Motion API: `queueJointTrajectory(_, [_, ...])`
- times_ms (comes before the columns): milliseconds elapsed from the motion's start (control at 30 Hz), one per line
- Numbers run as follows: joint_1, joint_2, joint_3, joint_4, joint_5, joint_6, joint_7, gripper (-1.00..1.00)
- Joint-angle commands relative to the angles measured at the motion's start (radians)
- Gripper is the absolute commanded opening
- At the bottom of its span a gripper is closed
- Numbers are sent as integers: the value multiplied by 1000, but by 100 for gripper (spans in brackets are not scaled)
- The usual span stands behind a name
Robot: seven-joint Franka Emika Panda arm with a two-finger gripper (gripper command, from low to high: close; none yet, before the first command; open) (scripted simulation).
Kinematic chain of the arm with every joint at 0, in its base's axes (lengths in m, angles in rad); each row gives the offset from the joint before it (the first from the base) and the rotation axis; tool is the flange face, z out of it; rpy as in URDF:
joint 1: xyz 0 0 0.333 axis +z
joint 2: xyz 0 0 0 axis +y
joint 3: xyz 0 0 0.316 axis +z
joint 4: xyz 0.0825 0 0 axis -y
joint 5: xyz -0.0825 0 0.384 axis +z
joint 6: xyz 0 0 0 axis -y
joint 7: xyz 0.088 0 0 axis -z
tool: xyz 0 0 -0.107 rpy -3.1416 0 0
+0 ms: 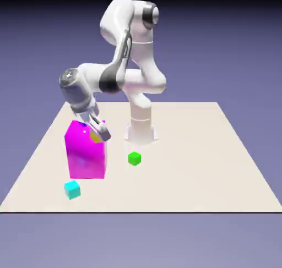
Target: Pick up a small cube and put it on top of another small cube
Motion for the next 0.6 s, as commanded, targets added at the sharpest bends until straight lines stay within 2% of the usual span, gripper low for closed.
queueJointTrajectory(0, [-6, -34, -36, -4, -3, -28, 1, -100])
queueJointTrajectory(200, [-65, -235, -254, -27, -4, -192, 1, -100])
queueJointTrajectory(267, [-66, -240, -258, -28, -4, -195, 1, -100])
queueJointTrajectory(433, [-65, -241, -255, -203, -1, -21, -9, -100])
queueJointTrajectory(467, [-65, -241, -255, -203, -1, -21, -9, 100])
queueJointTrajectory(567, [-65, -240, -256, -131, -3, -93, -5, 100])
